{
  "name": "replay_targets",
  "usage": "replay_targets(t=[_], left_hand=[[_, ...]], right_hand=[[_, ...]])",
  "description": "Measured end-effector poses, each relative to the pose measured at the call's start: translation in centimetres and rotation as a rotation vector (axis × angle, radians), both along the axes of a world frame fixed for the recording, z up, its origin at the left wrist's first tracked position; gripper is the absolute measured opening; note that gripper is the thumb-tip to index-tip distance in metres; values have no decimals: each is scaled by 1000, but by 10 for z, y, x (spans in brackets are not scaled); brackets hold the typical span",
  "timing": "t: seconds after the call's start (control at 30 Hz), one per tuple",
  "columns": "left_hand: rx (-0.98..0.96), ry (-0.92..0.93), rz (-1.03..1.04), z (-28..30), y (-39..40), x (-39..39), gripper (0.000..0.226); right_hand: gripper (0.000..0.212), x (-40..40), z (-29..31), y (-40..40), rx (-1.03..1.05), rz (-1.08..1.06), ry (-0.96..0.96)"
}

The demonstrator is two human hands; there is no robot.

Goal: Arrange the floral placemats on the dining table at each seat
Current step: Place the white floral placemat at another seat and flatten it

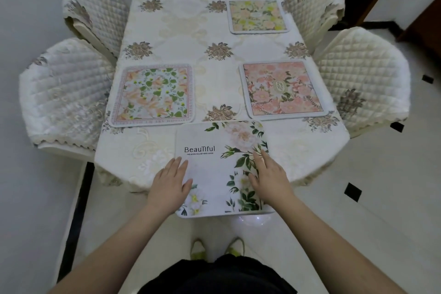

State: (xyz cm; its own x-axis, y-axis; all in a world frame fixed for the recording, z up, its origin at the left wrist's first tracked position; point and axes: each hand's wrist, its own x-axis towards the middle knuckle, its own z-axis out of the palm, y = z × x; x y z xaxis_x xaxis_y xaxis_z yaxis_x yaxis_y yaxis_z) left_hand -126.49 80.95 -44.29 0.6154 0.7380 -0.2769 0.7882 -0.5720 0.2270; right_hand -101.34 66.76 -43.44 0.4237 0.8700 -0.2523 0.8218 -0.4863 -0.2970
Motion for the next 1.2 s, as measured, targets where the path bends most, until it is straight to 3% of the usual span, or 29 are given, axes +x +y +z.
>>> replay_targets(t=[0.13,0.57,0.87,0.97,1.07,1.2], left_hand=[[-52,-14,-2,-11,5,-3,61],[-139,-99,242,-31,-8,4,63],[-214,-308,382,-8,-14,17,54],[-248,-491,493,3,-16,20,52],[-277,-649,618,17,-14,24,53],[-586,-845,885,20,-5,23,61]], right_hand=[[66,-1,-9,-2,-55,-7,5],[66,9,-28,-5,-232,-91,-23],[58,9,-19,-11,-42,-138,42],[55,9,-7,-12,85,-166,139],[53,11,7,-10,220,-290,355],[49,17,18,-5,325,-566,605]])
